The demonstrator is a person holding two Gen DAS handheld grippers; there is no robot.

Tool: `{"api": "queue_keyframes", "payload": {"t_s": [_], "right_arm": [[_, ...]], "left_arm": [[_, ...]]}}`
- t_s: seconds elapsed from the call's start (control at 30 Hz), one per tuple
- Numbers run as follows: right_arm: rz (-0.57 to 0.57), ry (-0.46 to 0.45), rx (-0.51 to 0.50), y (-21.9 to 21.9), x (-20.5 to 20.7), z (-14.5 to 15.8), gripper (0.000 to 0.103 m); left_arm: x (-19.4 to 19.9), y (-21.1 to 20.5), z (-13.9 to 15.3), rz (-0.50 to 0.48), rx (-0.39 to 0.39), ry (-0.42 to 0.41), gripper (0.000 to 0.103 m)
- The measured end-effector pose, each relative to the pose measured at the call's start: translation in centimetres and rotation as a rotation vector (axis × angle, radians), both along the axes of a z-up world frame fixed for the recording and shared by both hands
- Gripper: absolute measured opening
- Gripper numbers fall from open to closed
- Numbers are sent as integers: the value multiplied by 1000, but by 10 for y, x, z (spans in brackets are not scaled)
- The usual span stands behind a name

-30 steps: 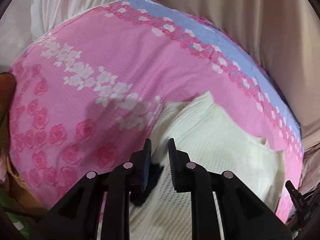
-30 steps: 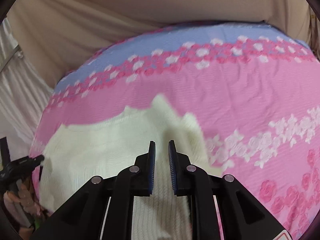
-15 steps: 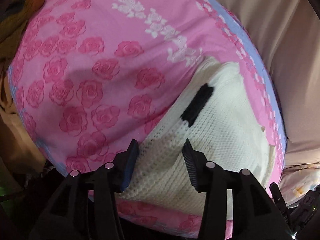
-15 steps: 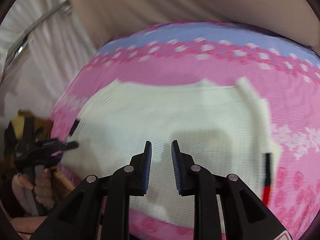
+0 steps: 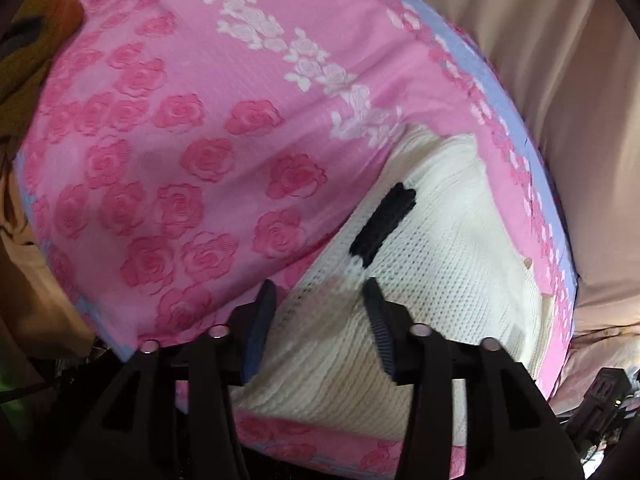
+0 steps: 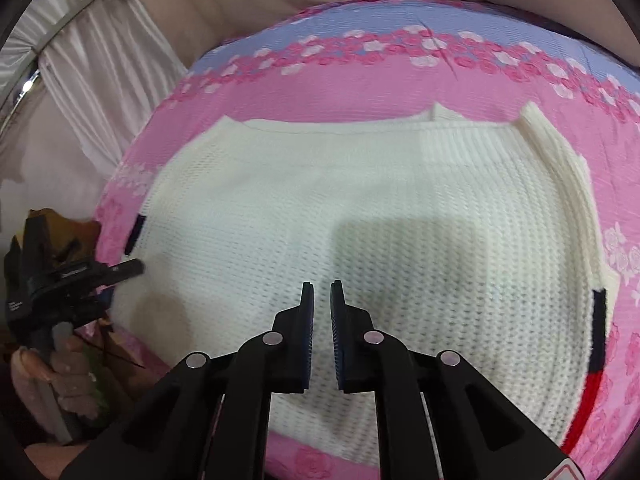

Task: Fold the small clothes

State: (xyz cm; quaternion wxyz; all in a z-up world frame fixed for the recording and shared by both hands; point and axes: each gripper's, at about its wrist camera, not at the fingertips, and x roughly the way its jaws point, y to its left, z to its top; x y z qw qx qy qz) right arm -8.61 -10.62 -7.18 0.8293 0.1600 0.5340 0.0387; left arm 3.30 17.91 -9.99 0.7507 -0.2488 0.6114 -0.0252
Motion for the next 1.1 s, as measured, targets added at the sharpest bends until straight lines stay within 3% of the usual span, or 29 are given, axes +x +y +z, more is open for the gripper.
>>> {"api": "queue_keyframes", "payload": {"t_s": [0.1, 0.17, 0.3, 0.43, 0.57, 0.7, 0.73, 0.8, 0.9, 0.93, 1.0, 1.03, 1.1], "right_arm": [[30, 28, -32, 14, 5, -11, 9], [55, 64, -59, 18, 6, -25, 6], [62, 47, -58, 17, 5, -26, 5], [72, 35, -60, 17, 5, -27, 5], [65, 17, -26, 14, 1, -29, 5], [-1, 10, 63, -7, -13, -19, 6], [-32, -9, 85, -17, -23, -11, 11], [-84, -38, 107, -39, -46, 0, 14], [-185, -45, 104, -80, -93, 7, 31], [-220, -31, 94, -92, -110, 6, 31], [-271, -21, 91, -111, -136, 7, 31], [-297, -23, 97, -119, -148, 9, 31], [-333, -35, 122, -129, -161, 14, 32]], "left_arm": [[6, -2, -10, 6, -39, 2, 55], [10, -3, -11, -26, -100, -8, 25], [9, 3, -1, 13, -178, -19, 15], [3, -7, 46, -24, -272, -124, 14], [-6, -56, 116, -180, -354, -249, 14], [-17, -127, 148, -364, -353, -304, 14], [-20, -147, 149, -406, -348, -298, 14], [-30, -199, 143, -511, -308, -288, 15], [-50, -256, 113, -643, -190, -268, 21], [-56, -270, 100, -663, -151, -240, 19], [-63, -277, 90, -654, -188, -193, 19], [-68, -273, 94, -639, -238, -193, 21], [-71, -259, 105, -624, -241, -234, 30]]}}
